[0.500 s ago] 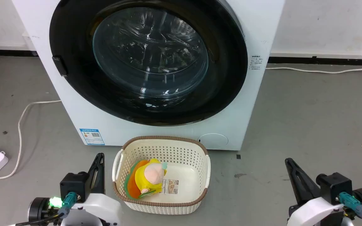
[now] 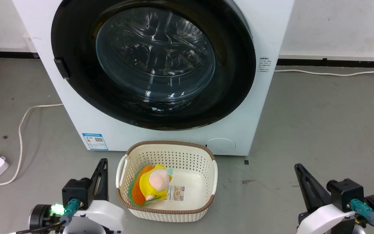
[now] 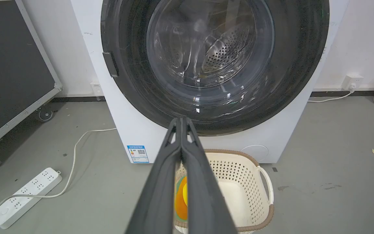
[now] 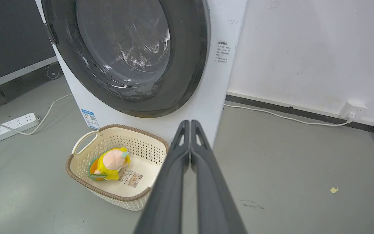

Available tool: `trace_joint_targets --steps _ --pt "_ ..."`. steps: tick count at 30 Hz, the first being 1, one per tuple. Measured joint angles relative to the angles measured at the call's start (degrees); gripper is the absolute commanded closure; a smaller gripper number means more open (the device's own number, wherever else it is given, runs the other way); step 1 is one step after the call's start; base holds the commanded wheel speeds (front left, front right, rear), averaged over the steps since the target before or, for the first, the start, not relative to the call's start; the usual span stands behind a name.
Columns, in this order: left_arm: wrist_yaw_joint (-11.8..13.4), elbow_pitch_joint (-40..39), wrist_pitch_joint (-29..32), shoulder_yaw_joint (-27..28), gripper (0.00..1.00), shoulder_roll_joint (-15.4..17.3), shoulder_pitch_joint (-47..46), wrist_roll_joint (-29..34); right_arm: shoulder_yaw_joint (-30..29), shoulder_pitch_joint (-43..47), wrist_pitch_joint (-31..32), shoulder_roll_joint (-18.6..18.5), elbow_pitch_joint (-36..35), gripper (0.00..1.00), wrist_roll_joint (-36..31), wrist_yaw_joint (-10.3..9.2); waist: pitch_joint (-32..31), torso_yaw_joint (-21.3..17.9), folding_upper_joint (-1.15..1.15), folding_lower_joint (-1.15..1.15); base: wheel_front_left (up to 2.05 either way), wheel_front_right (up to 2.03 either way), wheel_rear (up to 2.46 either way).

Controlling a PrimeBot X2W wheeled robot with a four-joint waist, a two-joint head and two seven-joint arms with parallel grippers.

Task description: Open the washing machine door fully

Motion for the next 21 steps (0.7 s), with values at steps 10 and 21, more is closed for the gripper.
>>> trace_joint_targets --steps 10,21 --pt "0.0 0.0 0.0 0.0 1.0 0.0 0.0 0.0 0.0 0.0 0.0 0.0 0.0 1.0 0.0 0.0 0.0 0.0 0.0 0.0 0.0 0.0 0.0" --pt "0.0 -0.01 0.0 0.0 0.0 0.0 0.0 0.0 0.01 0.0 0.0 0.0 0.0 0.0 0.0 -0.01 0.0 0.0 0.0 0.0 0.0 0.0 0.0"
